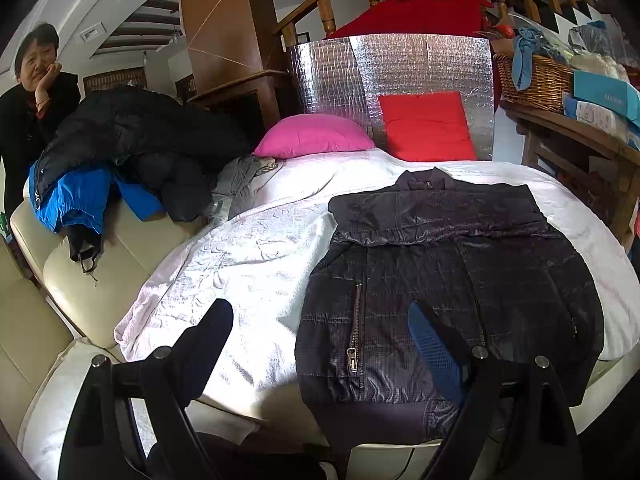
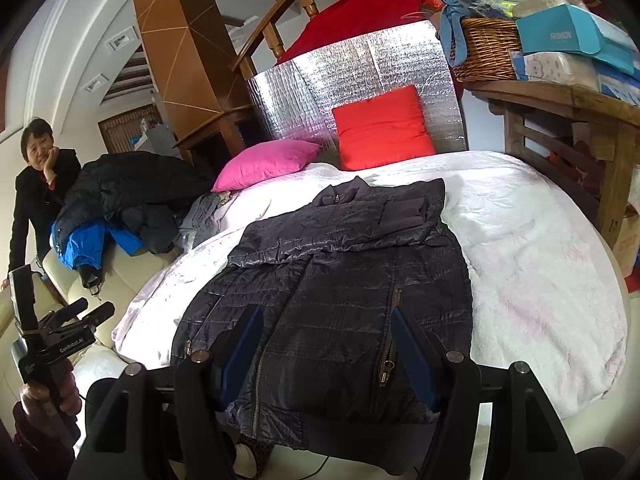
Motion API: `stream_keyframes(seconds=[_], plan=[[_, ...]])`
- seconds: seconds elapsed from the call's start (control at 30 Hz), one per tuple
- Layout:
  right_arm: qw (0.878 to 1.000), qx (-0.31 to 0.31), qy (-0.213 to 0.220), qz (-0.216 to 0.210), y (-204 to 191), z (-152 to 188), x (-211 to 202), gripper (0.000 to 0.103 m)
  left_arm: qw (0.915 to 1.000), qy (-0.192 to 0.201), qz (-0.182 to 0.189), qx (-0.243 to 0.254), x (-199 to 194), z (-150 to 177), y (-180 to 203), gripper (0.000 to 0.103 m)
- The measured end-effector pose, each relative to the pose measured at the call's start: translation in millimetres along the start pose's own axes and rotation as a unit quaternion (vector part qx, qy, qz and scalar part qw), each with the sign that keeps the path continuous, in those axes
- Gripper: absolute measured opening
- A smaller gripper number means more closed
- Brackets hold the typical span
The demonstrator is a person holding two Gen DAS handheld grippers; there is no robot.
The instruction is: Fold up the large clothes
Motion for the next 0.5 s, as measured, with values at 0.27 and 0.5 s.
stream_keyframes(seconds=[0.27, 0.5], plan=[[1.000, -0.005, -0.002, -0.001, -2.8, -0.5, 1.5, 0.070, 1.0000, -0.001, -0.001, -0.005, 1.1, -0.2, -2.1, 0.089], [1.000, -0.004, -0.002, -0.003, -3.8, -0.3, 1.7, 0.070, 1.0000, -0.003, -0.003, -0.006, 1.8, 0.2, -2.7, 0.089]])
Point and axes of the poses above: each gripper's, at about its wrist camera, not at the fingertips, and x roughly the way its jaws point, y to its right, z to its underside, the point moved 1 cm from there along x, roughly the way its jaws point, and after that the axes turned 13 degrees about -x, right-handed, at the moved point
